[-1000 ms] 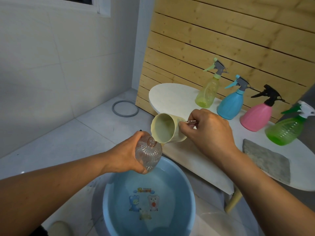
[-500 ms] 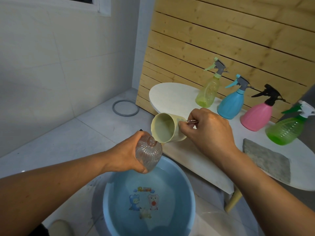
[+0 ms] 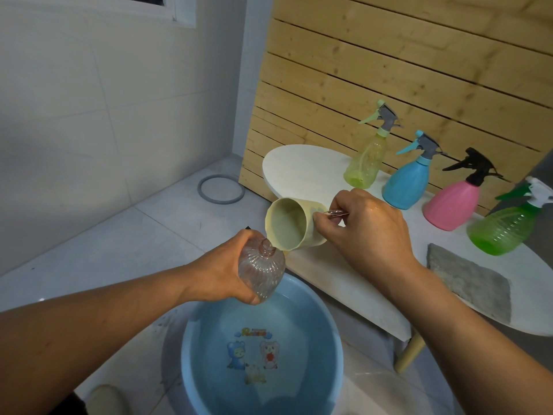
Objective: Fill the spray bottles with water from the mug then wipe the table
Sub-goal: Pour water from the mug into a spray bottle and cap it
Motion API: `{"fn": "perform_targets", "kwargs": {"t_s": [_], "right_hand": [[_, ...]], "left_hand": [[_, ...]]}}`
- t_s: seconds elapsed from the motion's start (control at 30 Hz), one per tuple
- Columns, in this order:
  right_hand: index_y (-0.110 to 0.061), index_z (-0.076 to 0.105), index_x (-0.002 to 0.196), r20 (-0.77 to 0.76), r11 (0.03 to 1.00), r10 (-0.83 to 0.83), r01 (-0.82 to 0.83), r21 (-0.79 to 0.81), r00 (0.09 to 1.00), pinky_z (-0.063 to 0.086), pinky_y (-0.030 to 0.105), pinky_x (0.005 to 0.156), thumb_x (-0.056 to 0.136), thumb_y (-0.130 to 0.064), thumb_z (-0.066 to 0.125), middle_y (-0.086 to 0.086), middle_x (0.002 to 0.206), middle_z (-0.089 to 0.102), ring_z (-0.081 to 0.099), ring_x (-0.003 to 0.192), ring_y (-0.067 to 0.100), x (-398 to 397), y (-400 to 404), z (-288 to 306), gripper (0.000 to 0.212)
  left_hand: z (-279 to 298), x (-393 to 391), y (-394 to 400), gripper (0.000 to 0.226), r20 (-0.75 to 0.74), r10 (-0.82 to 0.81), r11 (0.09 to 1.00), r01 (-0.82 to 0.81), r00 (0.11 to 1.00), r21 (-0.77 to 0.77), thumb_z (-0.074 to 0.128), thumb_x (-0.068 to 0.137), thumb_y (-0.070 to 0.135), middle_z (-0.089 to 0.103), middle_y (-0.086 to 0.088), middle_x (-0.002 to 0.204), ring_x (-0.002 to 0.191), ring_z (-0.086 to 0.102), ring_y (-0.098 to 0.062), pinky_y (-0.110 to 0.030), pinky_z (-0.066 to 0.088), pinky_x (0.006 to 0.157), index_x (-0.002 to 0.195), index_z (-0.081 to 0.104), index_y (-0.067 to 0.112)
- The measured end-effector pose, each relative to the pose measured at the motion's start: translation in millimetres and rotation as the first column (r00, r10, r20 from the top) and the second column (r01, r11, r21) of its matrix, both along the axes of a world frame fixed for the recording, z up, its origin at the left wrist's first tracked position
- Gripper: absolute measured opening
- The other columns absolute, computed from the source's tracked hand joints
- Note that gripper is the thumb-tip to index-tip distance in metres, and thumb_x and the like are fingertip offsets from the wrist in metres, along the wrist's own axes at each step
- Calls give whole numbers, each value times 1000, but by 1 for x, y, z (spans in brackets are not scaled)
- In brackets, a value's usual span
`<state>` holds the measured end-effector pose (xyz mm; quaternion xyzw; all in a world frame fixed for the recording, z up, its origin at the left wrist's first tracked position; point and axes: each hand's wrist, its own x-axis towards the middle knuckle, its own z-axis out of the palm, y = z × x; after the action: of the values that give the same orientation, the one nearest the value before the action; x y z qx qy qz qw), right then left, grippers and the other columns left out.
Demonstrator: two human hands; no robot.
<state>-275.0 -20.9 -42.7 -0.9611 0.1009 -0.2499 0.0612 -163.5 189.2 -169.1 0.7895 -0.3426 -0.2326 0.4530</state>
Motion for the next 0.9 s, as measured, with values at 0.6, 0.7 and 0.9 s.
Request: {"fn": "perform_targets", "kwargs": {"t_s": [0.6, 0.7, 0.9], "right_hand": [[-28, 52, 72, 5, 1000, 16, -16, -14, 1000, 50, 43, 64, 90, -42, 65, -3, 76, 56, 52, 65, 23, -2, 2, 1, 27], [-27, 52, 73, 5, 1000, 21, -21, -17, 1000, 48, 38, 63, 91, -42, 66, -2, 77, 58, 52, 65, 22, -3, 3, 2, 27], [-29, 47, 70, 28, 1000, 12, -12, -16, 1000, 52, 45, 66, 89, -41, 66, -3, 75, 56, 50, 64, 25, -3, 4, 1, 30]], "left_hand": [[1, -1, 0, 105, -8, 3, 1000, -3, 1000, -7, 101, 57, 22, 56, 22, 129, 121, 58, -2, -25, 57, 97, 138, 37, 42], [1, -2, 0, 104, -11, 2, 1000, -2, 1000, -10, 101, 58, 21, 56, 21, 129, 121, 58, -3, -25, 57, 97, 137, 37, 43], [1, -2, 0, 105, 0, 1, 1000, -1, 1000, -7, 101, 58, 22, 54, 21, 131, 122, 57, -4, -25, 57, 98, 138, 36, 43]]}}
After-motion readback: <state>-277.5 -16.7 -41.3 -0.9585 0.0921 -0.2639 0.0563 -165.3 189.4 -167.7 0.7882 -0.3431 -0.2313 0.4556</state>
